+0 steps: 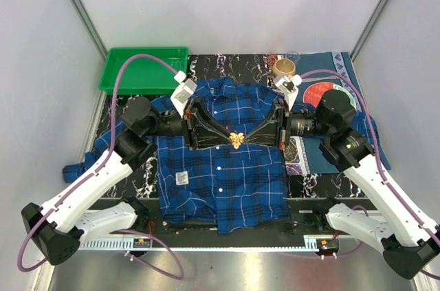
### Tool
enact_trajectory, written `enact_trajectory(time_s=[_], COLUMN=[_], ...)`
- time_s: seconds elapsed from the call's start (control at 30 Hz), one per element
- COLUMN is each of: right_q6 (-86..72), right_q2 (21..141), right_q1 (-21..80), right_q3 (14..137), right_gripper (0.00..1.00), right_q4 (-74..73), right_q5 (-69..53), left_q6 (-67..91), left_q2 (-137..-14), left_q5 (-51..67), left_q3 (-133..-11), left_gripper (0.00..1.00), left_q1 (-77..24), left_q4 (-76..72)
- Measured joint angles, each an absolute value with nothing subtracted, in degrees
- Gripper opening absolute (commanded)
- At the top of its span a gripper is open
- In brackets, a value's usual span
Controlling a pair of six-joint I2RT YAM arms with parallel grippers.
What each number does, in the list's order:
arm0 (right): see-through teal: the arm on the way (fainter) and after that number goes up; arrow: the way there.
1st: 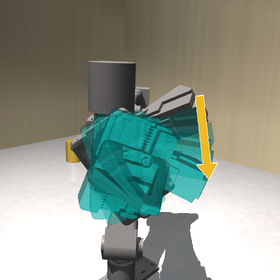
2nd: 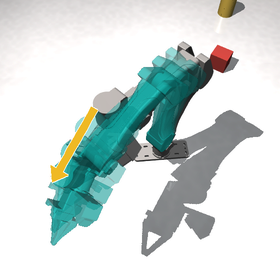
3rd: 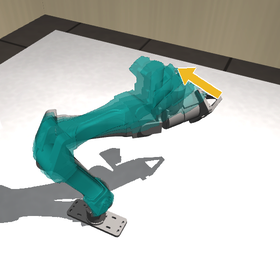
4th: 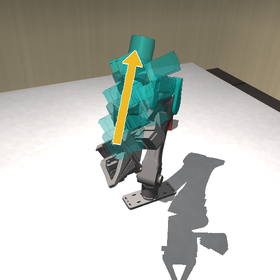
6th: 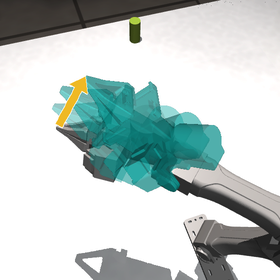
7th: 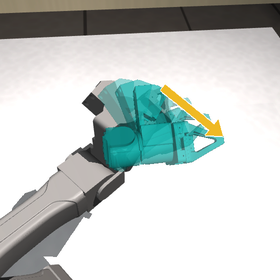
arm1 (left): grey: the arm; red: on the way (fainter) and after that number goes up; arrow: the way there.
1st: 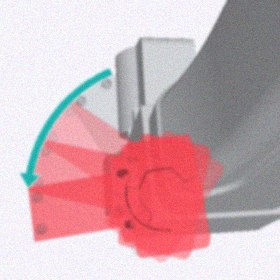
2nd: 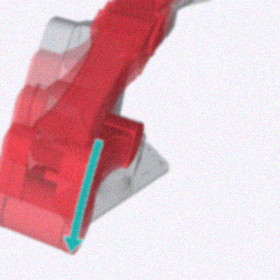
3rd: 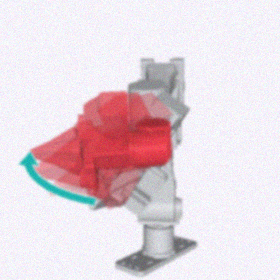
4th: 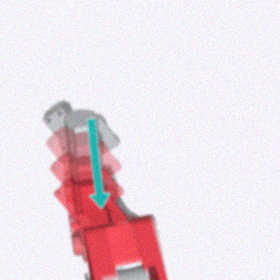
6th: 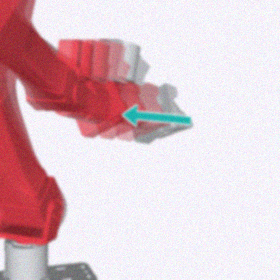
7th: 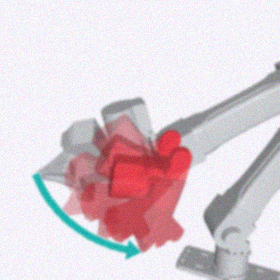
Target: Pin the brooch onto the clothing
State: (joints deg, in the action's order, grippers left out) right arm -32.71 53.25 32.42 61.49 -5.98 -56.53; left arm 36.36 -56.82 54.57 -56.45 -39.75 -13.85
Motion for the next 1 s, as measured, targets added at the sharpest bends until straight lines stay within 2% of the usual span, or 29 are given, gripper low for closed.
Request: enact_trajectory(time_s=[0.1, 0.17, 0.23, 0.3, 0.37, 0.4, 0.57, 0.6, 0.63, 0.73, 0.87, 1.0], right_q6=[-31.9, -31.59, -31.31, -31.14, -30.96, -30.87, -30.79, -30.76, -30.68, -30.98, -31.03, -30.06], right_q2=[53.45, 53.54, 53.63, 53.63, 53.65, 53.65, 53.67, 53.69, 53.74, 54.06, 54.94, 56.12], right_q1=[32.6, 32.64, 32.64, 32.64, 32.64, 32.64, 32.64, 32.64, 32.64, 32.69, 33.21, 34.2], right_q3=[61.52, 61.63, 61.84, 62.0, 62.15, 62.17, 62.24, 62.24, 62.26, 62.43, 62.92, 63.83], right_gripper=[0.0, 0.0, 0.0, 0.0, 0.0, 0.0, 0.0, 0.1, 0.29, 0.55, 0.58, 0.52], right_q4=[-6.7, -6.96, -7.18, -7.2, -7.25, -7.27, -7.29, -7.29, -7.29, -7.11, -6.63, -6.74], right_q5=[-56.42, -56.42, -56.34, -56.12, -55.96, -55.99, -55.96, -55.99, -55.99, -55.99, -55.96, -55.11], left_q6=[36.56, 36.71, 36.73, 36.73, 36.82, 36.71, 36.51, 36.45, 36.6, 36.64, 36.64, 36.73], left_q2=[-57.17, -57.41, -57.56, -57.56, -57.56, -57.54, -57.49, -57.49, -57.49, -57.49, -57.49, -57.49], left_q5=[54.33, 54.13, 53.95, 53.91, 53.91, 53.84, 53.63, 53.56, 53.52, 53.28, 52.47, 51.59], left_q3=[-56.49, -56.49, -56.49, -56.49, -56.49, -56.49, -56.49, -56.49, -56.49, -56.51, -56.51, -56.51], left_gripper=[0.19, 0.18, 0.2, 0.29, 0.27, 0.2, 0.01, 0.0, 0.0, 0.0, 0.0, 0.0], left_q1=[-39.75, -39.75, -39.75, -39.75, -39.75, -39.75, -39.77, -39.77, -39.77, -39.77, -39.79, -39.79], left_q4=[-13.87, -13.85, -13.78, -13.82, -13.8, -13.74, -13.13, -13.02, -12.95, -12.95, -12.93, -12.91])
